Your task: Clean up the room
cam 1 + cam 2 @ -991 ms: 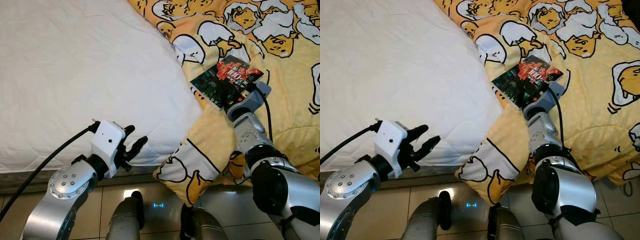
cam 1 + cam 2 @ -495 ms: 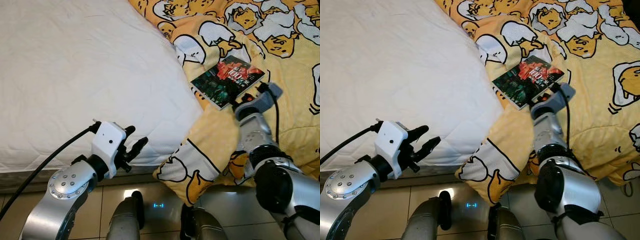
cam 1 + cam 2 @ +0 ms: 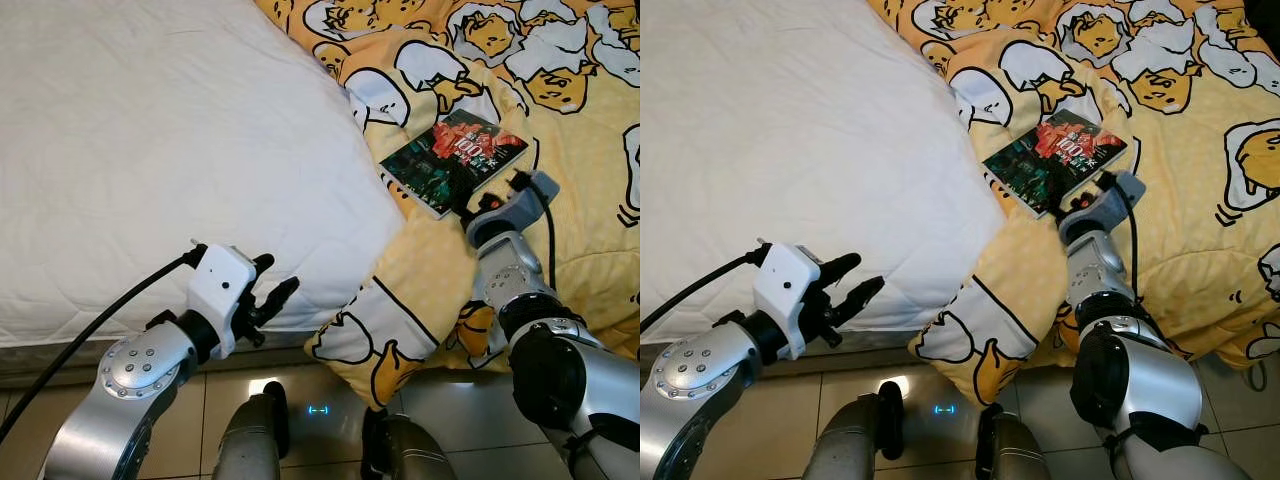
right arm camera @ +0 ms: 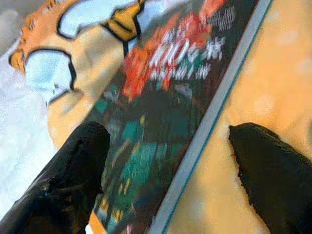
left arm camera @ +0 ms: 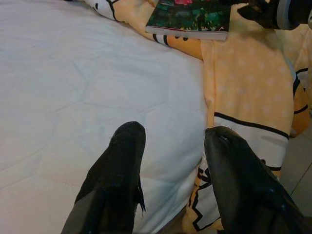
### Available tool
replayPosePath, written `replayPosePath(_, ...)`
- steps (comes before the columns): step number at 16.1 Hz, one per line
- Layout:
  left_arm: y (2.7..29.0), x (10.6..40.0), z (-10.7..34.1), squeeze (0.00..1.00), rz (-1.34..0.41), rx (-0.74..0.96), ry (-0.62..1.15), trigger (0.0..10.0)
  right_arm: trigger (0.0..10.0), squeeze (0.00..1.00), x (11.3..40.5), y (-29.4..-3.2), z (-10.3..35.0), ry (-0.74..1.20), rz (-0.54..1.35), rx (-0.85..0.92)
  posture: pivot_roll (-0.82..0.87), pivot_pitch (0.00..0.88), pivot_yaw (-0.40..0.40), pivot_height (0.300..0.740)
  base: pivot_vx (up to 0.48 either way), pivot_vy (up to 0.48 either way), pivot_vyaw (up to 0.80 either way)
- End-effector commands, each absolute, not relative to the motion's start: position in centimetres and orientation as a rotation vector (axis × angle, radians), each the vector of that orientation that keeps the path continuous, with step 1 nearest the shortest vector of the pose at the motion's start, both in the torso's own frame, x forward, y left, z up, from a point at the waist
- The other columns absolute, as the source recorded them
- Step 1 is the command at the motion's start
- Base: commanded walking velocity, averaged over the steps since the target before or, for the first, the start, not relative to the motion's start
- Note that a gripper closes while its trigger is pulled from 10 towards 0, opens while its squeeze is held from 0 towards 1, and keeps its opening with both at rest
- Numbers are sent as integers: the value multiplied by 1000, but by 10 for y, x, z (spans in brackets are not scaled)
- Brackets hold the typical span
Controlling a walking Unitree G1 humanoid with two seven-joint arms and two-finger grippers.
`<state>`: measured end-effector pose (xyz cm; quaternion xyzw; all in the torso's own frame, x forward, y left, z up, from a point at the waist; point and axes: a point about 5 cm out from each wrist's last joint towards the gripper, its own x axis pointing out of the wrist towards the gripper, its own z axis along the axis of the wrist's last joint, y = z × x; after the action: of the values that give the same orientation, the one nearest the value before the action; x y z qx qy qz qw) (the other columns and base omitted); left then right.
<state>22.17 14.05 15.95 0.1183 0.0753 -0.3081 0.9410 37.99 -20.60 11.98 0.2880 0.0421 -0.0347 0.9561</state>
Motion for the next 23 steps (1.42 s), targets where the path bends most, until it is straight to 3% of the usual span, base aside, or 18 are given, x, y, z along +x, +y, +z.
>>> replayPosePath(1,139,216,158,0,-646,240,170,10000,10000,0,374,-203,103,182,-63,591,279,325,11,740,0,0,0)
replayPosePath(5,140,214,159,0,-649,244,177,10000,10000,0,372,-194,95,256,-16,518,304,340,16,740,0,0,0)
replayPosePath(13,146,209,160,0,-661,260,205,10000,10000,0,386,-185,125,147,63,511,327,349,41,740,0,0,0)
replayPosePath(17,147,206,160,0,-671,265,215,10000,10000,0,379,-171,102,300,51,493,345,352,50,740,0,0,0)
replayPosePath(20,148,205,160,0,-672,271,219,10000,10000,0,372,-174,89,330,0,562,360,358,53,740,0,0,0)
replayPosePath(23,150,204,161,0,-671,278,224,10000,10000,0,380,-176,106,223,-1,661,362,358,59,740,0,0,0)
